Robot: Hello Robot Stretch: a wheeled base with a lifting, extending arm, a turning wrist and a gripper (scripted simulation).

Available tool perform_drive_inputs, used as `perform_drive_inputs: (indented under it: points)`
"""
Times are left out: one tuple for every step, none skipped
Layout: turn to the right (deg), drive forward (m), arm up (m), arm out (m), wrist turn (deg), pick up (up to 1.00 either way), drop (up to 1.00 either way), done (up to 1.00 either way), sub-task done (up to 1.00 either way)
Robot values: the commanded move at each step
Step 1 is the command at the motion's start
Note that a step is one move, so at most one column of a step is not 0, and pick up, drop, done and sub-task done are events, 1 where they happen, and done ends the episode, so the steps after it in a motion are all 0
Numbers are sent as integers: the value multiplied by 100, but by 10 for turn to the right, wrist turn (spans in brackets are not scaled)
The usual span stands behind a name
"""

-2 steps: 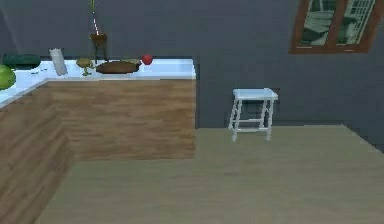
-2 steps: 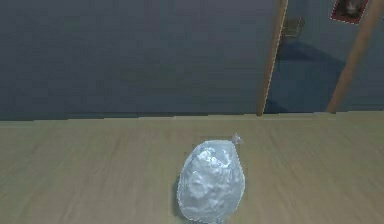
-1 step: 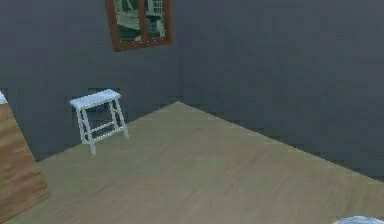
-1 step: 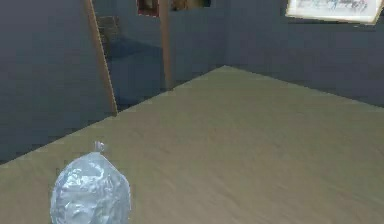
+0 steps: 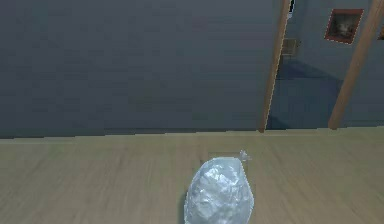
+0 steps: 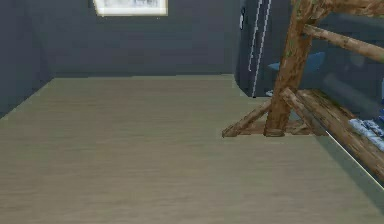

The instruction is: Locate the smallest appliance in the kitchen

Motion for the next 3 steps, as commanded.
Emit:
perform_drive_inputs:
  points:
    - [180, 0, 0, 0, 0, 0, 0, 0, 0]
    - [0, 5, 0, 0, 0, 0, 0, 0, 0]
    - [-450, 0, 0, 0, 0, 0, 0, 0, 0]
